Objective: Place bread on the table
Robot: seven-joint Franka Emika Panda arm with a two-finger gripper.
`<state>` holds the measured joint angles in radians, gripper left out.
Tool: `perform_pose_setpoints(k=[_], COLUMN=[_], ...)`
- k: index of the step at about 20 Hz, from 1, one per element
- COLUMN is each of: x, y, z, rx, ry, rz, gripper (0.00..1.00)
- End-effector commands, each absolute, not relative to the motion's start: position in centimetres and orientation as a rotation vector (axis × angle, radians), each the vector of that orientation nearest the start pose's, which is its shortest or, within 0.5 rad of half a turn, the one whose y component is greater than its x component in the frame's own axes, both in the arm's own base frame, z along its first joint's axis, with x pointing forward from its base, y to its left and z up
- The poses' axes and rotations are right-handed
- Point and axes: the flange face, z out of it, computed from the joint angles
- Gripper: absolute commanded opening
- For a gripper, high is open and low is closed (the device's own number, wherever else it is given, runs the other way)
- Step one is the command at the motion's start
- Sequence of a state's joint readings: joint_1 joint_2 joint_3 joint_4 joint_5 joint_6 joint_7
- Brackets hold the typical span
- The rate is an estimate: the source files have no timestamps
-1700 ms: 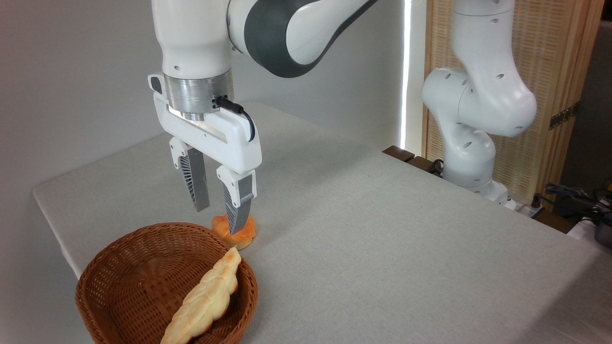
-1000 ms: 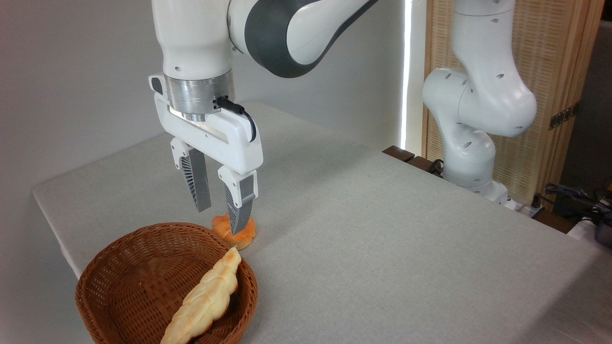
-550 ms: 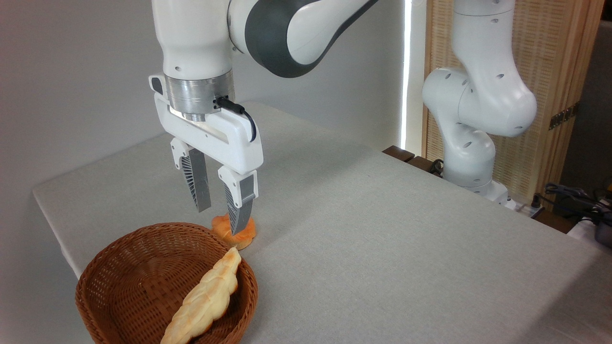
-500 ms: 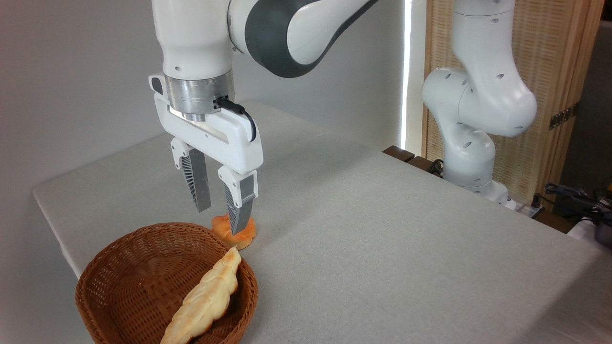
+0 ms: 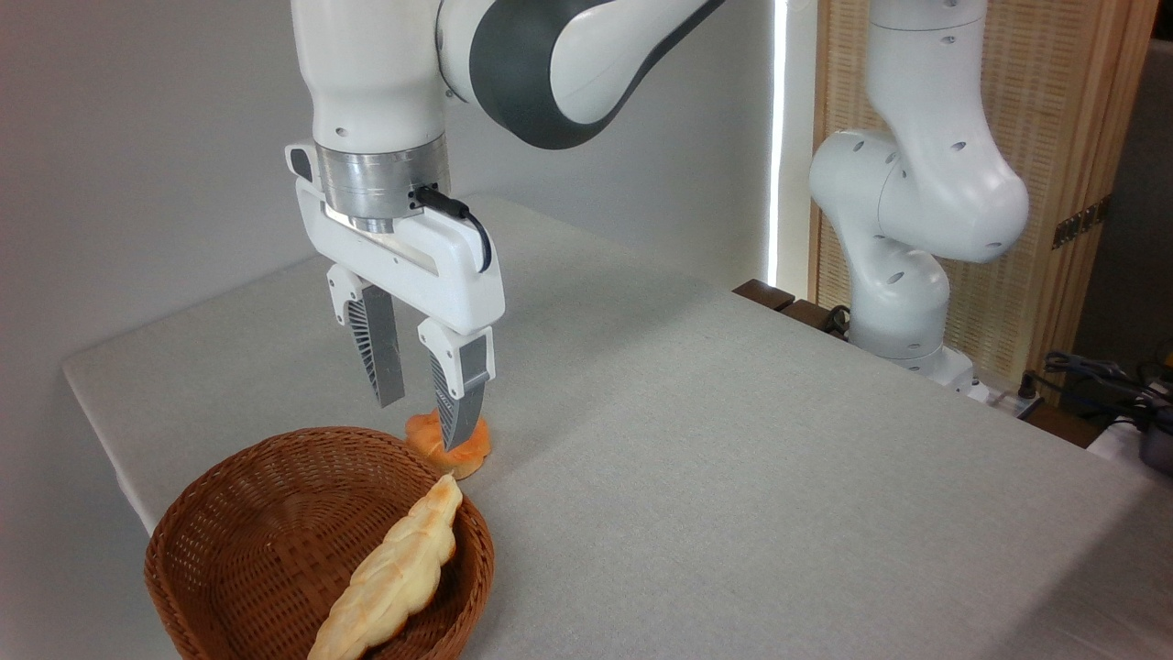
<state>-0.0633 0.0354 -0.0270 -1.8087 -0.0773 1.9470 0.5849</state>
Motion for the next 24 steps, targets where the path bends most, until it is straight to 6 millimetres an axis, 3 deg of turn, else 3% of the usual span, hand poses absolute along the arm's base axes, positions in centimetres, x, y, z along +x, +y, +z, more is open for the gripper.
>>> perform_pose_setpoints(k=[1, 13, 20, 24], x=[57.9, 58.3, 59.6, 60.4], y=[-5.4, -5.2, -3.3, -1.7], z=[53.2, 53.6, 53.8, 51.4], rx=[-3.02, -3.004, -2.971, -3.004], ry=[1.008, 1.009, 0.958, 0.901], rz=[-0.191, -0.223, -0.355, -0.293], gripper=[1.0, 1.0, 1.0, 1.0])
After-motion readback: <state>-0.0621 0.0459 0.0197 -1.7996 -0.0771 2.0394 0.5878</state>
